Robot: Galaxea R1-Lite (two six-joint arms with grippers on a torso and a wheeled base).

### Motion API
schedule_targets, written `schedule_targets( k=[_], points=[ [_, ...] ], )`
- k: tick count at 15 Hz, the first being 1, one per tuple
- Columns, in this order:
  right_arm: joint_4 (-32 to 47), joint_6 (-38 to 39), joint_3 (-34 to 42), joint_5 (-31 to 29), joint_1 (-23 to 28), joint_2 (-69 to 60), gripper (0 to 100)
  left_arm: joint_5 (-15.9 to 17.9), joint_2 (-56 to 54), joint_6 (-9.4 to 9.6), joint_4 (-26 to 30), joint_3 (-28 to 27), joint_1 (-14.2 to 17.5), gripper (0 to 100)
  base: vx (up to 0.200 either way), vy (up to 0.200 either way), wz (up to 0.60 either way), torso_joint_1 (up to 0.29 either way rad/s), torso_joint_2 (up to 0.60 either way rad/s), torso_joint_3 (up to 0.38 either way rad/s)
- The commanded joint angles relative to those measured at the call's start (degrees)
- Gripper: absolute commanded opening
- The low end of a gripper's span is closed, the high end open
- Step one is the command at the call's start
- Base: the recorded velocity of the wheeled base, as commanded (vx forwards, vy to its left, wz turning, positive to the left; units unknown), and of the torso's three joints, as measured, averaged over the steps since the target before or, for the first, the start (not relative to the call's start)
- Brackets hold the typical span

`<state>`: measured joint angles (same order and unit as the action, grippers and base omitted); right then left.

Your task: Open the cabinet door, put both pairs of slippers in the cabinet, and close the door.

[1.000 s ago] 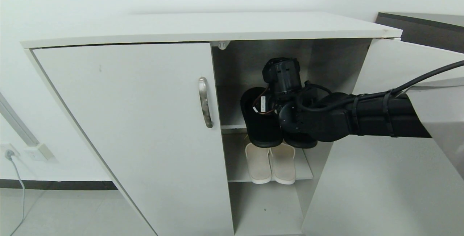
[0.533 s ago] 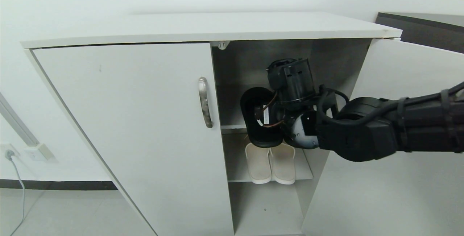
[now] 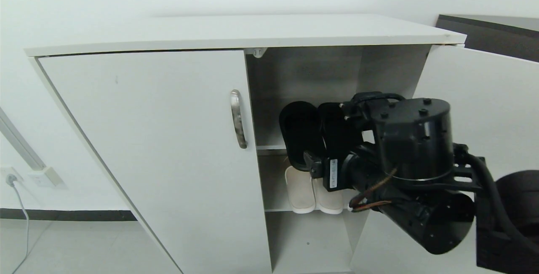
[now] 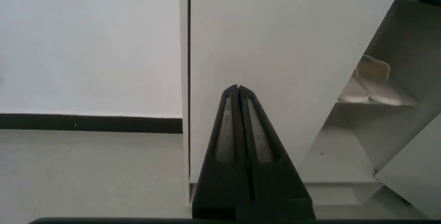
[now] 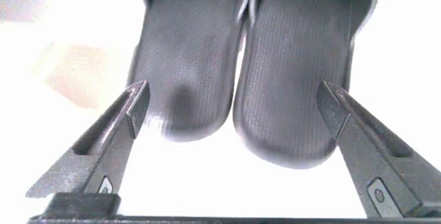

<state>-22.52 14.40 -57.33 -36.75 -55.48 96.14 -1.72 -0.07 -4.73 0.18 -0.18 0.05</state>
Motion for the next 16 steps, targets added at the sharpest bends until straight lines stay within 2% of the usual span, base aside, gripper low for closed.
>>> schedule_targets(
  k=[1, 2, 15, 16],
  points=[
    [-6.6, -2.6, 7.1, 1.9, -1.1, -3.1, 100, 0.0, 0.1, -0.02, 0.0, 0.0, 0.0, 0, 0.000, 0.000, 0.00, 0.000, 0.00, 0.000],
    [-8.2, -4.4, 8.0, 2.1, -1.1, -2.9, 0, -0.1, 0.1, -0.02, 0.0, 0.0, 0.0, 0, 0.000, 0.000, 0.00, 0.000, 0.00, 0.000],
    [-10.1, -4.9, 11.5, 2.0, -1.2, -1.4, 0, -0.1, 0.1, 0.07, 0.0, 0.0, 0.0, 0, 0.000, 0.000, 0.00, 0.000, 0.00, 0.000],
    [-10.1, -4.9, 11.6, 2.0, -1.3, -1.4, 0, -0.1, 0.1, 0.07, 0.0, 0.0, 0.0, 0, -0.200, 0.000, 0.00, 0.002, 0.00, 0.007]
  ],
)
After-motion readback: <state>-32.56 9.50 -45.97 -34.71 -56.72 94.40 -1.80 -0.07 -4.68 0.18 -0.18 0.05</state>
